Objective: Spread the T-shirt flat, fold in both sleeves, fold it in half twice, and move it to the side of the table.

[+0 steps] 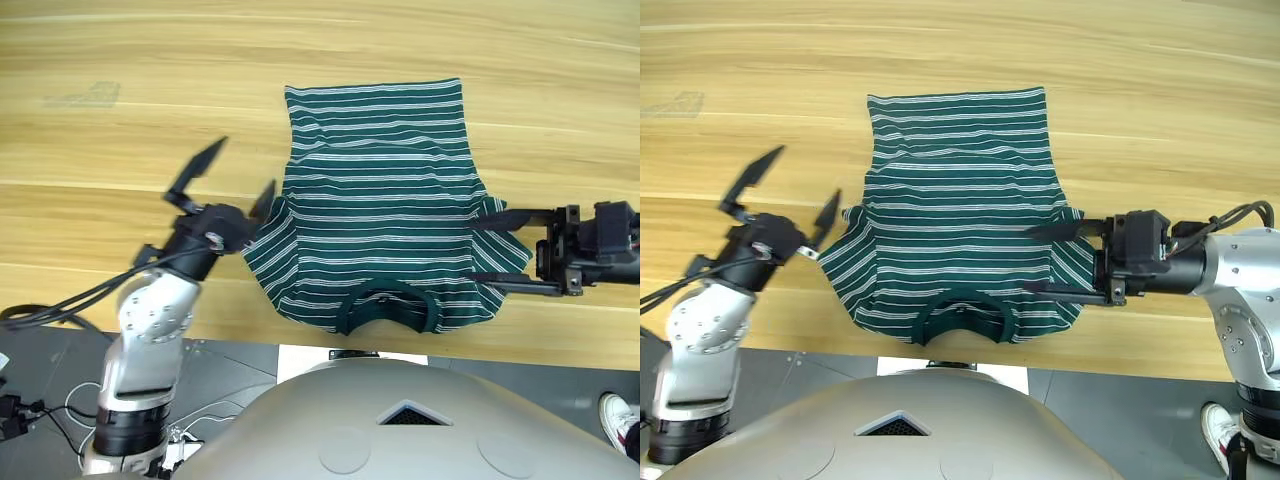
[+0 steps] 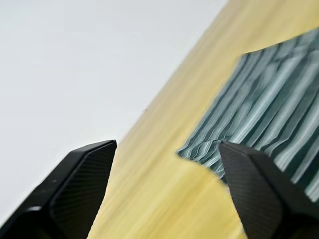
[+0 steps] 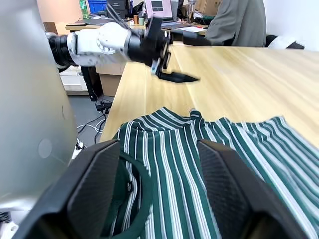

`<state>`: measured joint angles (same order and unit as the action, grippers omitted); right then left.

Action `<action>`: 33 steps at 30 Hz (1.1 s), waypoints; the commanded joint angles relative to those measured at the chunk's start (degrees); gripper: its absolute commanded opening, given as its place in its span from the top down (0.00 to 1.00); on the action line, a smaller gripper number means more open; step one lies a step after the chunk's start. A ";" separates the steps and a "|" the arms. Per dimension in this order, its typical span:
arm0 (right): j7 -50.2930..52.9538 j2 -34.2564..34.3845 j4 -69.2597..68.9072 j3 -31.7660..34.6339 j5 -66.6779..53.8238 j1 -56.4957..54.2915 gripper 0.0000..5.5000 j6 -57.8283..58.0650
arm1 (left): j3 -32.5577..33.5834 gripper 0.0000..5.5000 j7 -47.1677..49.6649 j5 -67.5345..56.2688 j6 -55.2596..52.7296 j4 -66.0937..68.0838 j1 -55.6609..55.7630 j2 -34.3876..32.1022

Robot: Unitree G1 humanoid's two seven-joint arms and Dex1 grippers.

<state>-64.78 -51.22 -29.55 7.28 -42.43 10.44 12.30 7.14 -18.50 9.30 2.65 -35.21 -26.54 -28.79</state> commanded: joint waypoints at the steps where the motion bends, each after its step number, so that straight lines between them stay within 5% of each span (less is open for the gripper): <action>1: 18.69 12.39 3.79 -0.59 9.06 -9.85 0.49 -3.03 | 4.32 0.31 -0.13 -8.66 -10.76 -2.17 -8.36 5.66; 6: 32.25 20.49 4.86 2.28 10.42 -18.77 0.49 -1.82 | 1.49 0.31 -1.95 -27.55 -24.93 -8.12 -19.62 13.47; 12: 37.30 22.60 4.36 4.29 10.24 -21.66 0.49 -0.87 | 7.27 0.31 3.39 -43.76 -37.18 -4.80 -19.12 19.45; 33: 35.65 23.66 6.10 1.47 15.14 -21.42 0.49 -3.11 | 4.11 0.34 4.94 -43.70 -38.21 3.49 -14.55 18.34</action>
<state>-28.83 -27.56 -23.73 8.77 -28.03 -10.70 9.66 11.69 -14.39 -36.10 -34.26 -34.24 -40.49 -9.77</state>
